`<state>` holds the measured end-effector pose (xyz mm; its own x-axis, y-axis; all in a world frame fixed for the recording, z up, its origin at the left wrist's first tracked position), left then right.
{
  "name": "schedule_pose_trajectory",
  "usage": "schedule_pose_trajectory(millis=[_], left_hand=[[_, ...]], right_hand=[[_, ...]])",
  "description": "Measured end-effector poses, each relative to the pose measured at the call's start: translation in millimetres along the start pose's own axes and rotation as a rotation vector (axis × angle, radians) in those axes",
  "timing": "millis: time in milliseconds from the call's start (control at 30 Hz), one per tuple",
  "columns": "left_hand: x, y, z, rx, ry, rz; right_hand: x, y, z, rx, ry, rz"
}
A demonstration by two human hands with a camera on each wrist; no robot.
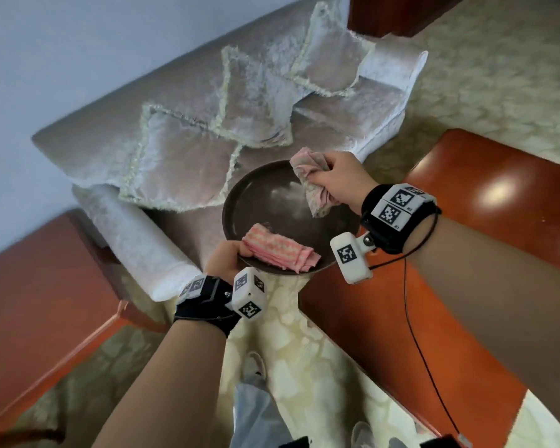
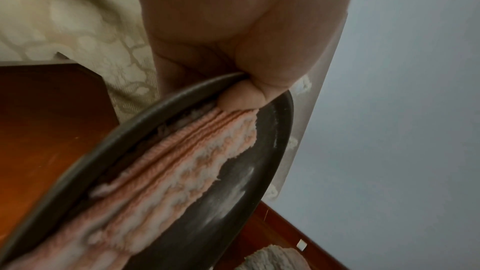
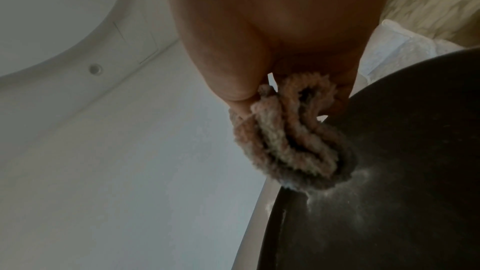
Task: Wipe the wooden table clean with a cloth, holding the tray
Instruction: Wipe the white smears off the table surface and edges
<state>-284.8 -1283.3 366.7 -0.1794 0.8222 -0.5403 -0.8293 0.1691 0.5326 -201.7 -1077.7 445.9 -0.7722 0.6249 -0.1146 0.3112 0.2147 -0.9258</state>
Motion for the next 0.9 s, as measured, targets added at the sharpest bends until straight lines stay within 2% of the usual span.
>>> schedule_pose_trajectory(millis=[133,300,367,500,600,667,767,900], left_hand=[[76,67,-14,0.175,0.015,-0.063],[143,128,13,0.472,-0.088,-0.190],[175,134,29,0.593,-0.165,-0.225],[258,118,60,0.725,-0.193,-0.250],[306,88,100,0.770,-0.308,-0.339],[325,65,129,0.797,-0.381,-0.427],[339,48,173,0.862,-0.381,-0.458],[371,23,204,0.924,-0.453,-0.595]], right_hand=[[51,5,-20,0.018,0.167,0.061],[80,13,-62,0.013,0.372,0.182],[76,22,-82,0.036,0.474,0.217],[50,49,-128,0.043,0.652,0.319],[26,72,-166,0.050,0.774,0.377],[9,87,-190,0.051,0.847,0.421],[-13,101,-224,0.064,0.939,0.489],[-27,114,-251,0.082,1.047,0.530]])
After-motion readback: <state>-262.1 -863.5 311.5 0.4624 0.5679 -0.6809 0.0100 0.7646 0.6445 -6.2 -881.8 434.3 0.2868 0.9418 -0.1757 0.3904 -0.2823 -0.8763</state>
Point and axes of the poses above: each hand's wrist, its own x-axis towards the middle knuckle, its own z-axis out of the palm, y = z × x, the point moved 7 cm from there along x, towards the middle knuckle, and after that the axes turned 12 degrees about -y, right-handed, at the moved point
